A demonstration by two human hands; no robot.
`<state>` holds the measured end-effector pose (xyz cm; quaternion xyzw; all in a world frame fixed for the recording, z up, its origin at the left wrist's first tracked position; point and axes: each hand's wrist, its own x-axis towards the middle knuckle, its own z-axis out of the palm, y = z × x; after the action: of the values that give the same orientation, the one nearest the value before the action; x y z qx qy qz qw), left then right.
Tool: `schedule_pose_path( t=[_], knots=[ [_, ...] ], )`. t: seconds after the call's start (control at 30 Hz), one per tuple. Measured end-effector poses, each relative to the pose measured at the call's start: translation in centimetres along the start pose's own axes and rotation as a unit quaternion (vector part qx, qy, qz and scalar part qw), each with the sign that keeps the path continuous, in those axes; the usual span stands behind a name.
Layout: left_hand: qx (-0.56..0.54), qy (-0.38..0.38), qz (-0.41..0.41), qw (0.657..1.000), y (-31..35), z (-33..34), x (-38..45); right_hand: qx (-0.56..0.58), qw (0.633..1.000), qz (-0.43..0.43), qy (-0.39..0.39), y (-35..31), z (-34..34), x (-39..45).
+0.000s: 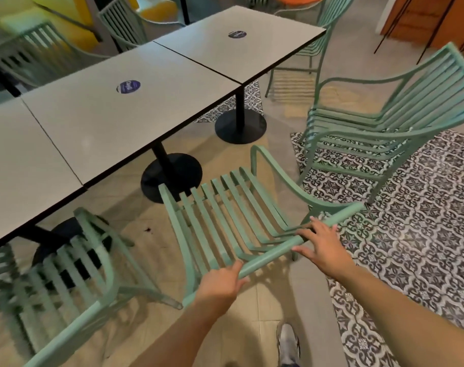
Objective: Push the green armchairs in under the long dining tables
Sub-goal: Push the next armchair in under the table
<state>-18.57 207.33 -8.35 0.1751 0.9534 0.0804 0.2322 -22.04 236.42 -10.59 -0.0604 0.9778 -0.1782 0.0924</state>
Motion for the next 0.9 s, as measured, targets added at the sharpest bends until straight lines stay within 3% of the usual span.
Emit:
schedule_pose_path(
  t=[0.2,0.67,0.83,0.9],
  knots=[
    [0.018,0.023,-0.034,0.999,0.2,-2.0,5.1,0.006,0.999,-0.041,-0.01,2.2,-1.9,7.0],
    [-0.08,0.079,-0.128,0.985,-1.4,-5.3,12.6,-0.019,0.995,-0.101,-0.012,2.9,-4.7,18.8],
    [-0.112,0.078,-0.157,0.978,-2.7,-5.9,13.6,-0.037,0.994,-0.097,-0.034,1.8,-4.9,20.8],
    [-0.168,0.096,-0.184,0.964,-2.8,-5.5,13.6,0.0,0.997,-0.073,-0.001,1.8,-4.9,20.8]
  ],
)
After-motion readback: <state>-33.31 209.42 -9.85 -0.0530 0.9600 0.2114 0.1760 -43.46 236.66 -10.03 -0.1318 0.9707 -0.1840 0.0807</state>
